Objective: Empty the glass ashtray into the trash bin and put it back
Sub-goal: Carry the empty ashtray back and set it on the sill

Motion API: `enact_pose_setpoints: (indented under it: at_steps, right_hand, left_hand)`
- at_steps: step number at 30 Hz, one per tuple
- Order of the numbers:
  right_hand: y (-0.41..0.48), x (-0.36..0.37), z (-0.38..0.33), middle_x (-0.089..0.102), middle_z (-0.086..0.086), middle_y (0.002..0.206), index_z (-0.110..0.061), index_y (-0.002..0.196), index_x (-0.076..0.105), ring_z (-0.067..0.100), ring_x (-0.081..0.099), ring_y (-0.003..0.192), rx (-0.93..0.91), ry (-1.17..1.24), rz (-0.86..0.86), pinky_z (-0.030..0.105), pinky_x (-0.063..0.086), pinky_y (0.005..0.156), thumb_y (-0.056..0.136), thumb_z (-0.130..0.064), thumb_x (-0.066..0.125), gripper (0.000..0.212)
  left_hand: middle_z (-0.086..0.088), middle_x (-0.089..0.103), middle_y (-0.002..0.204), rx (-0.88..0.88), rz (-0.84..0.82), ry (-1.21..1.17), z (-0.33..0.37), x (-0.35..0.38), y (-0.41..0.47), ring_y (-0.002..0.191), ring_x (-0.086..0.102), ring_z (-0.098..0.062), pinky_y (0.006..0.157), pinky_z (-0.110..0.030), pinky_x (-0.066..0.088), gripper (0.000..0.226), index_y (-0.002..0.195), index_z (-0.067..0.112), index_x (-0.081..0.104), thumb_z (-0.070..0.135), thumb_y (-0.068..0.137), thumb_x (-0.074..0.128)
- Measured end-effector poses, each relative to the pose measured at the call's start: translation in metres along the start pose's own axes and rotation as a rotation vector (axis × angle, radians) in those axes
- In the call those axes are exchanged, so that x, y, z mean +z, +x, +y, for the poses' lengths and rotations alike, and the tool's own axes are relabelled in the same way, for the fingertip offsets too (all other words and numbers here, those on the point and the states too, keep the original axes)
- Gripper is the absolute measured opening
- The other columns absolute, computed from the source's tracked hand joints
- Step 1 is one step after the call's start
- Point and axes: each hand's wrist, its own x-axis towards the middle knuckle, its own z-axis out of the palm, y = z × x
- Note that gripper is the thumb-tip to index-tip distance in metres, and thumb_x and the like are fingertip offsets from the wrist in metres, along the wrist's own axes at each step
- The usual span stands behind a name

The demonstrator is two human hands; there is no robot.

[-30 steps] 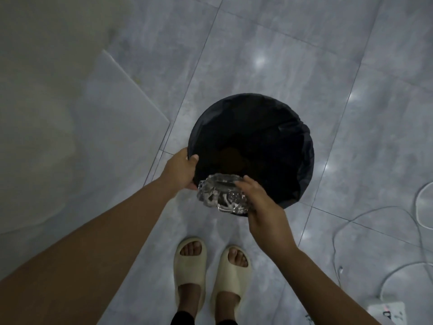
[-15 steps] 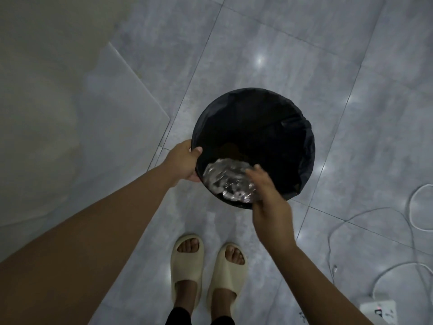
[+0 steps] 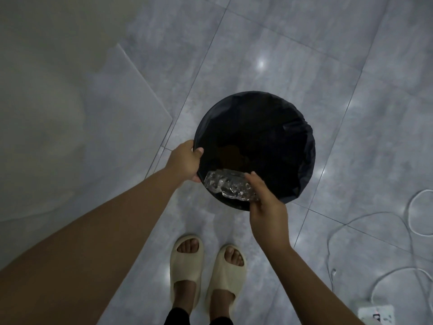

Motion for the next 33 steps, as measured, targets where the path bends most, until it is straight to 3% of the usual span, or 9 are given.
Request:
enact_pose_setpoints:
  at_steps: [3,5,8,13,15,19,24,31,33]
  right_hand:
    - [0.006,-0.001,-0.005,0.063,-0.004,0.129,-0.029,0.134,0.053,-0.002,0.063,0.107,0.137,0.099,0.029,0.015,0.051,0.091,0.091,0.003,0.054,0.053]
    - [0.01,-0.004,-0.007,0.066,-0.011,0.115,-0.03,0.131,0.055,-0.009,0.062,0.097,0.261,0.269,0.023,0.015,0.053,0.088,0.091,0.0,0.055,0.049]
    - [0.014,-0.014,-0.012,0.071,-0.005,0.106,-0.028,0.123,0.06,0.012,0.067,0.098,0.438,0.56,-0.034,0.027,0.058,0.083,0.09,-0.001,0.057,0.043]
    - [0.017,-0.04,-0.036,0.067,0.016,0.121,-0.018,0.118,0.063,0.034,0.064,0.1,0.657,0.916,-0.177,0.03,0.061,0.082,0.092,-0.008,0.059,0.028]
    - [0.013,-0.054,-0.052,0.068,0.015,0.121,-0.017,0.115,0.064,0.033,0.058,0.095,0.66,0.984,-0.219,0.027,0.061,0.076,0.092,-0.009,0.059,0.025]
    - [-0.002,-0.086,-0.092,0.067,0.02,0.122,-0.008,0.12,0.062,0.033,0.059,0.093,0.616,1.047,-0.296,0.025,0.06,0.071,0.093,-0.008,0.056,0.027]
    - [-0.031,-0.129,-0.162,0.072,0.018,0.112,-0.012,0.121,0.061,0.028,0.071,0.089,0.513,0.931,-0.341,0.029,0.061,0.075,0.095,-0.013,0.055,0.026]
    - [-0.093,-0.181,-0.273,0.07,0.02,0.115,-0.015,0.119,0.062,0.038,0.069,0.102,0.335,0.834,-0.376,0.032,0.06,0.08,0.095,-0.018,0.056,0.025]
    - [-0.109,-0.191,-0.301,0.07,0.02,0.115,-0.015,0.118,0.063,0.04,0.067,0.104,0.285,0.809,-0.404,0.036,0.06,0.084,0.095,-0.019,0.056,0.025]
  left_hand:
    - [-0.013,0.059,0.112,0.014,0.009,0.018,0.002,0.001,-0.002,0.102,0.065,-0.041,0.078,-0.054,0.06,0.029,0.125,0.01,0.052,0.024,0.1,0.043]
    - [-0.013,0.061,0.113,0.046,0.047,0.058,0.001,0.001,-0.005,0.101,0.066,-0.038,0.08,-0.049,0.06,0.03,0.125,0.011,0.052,0.025,0.101,0.041]
    - [-0.012,0.064,0.121,0.174,0.202,0.276,-0.002,0.005,-0.016,0.108,0.063,-0.031,0.086,-0.037,0.051,0.036,0.131,0.014,0.049,0.03,0.1,0.041]
    - [-0.009,0.054,0.137,0.309,0.298,0.333,0.012,0.015,-0.051,0.128,0.049,-0.027,0.103,-0.042,0.042,0.049,0.137,0.017,0.047,0.041,0.095,0.048]
    - [-0.006,0.054,0.139,0.25,0.185,0.2,0.025,0.015,-0.07,0.127,0.051,-0.023,0.101,-0.037,0.043,0.052,0.139,0.019,0.045,0.046,0.094,0.047]
    - [-0.001,0.065,0.126,0.185,0.049,-0.124,0.054,0.006,-0.121,0.102,0.066,-0.016,0.074,-0.027,0.049,0.04,0.129,0.022,0.055,0.043,0.098,0.043]
    - [-0.003,0.067,0.124,0.223,0.148,-0.203,0.087,-0.024,-0.201,0.109,0.067,-0.024,0.097,-0.05,0.052,0.045,0.128,0.024,0.059,0.048,0.091,0.05]
    - [-0.005,0.069,0.121,0.308,0.34,-0.357,0.114,-0.074,-0.333,0.104,0.07,-0.024,0.089,-0.053,0.057,0.059,0.126,0.025,0.06,0.062,0.081,0.048]
    - [-0.003,0.072,0.113,0.327,0.404,-0.414,0.12,-0.089,-0.374,0.101,0.071,-0.026,0.088,-0.053,0.057,0.051,0.124,0.023,0.062,0.055,0.086,0.05]
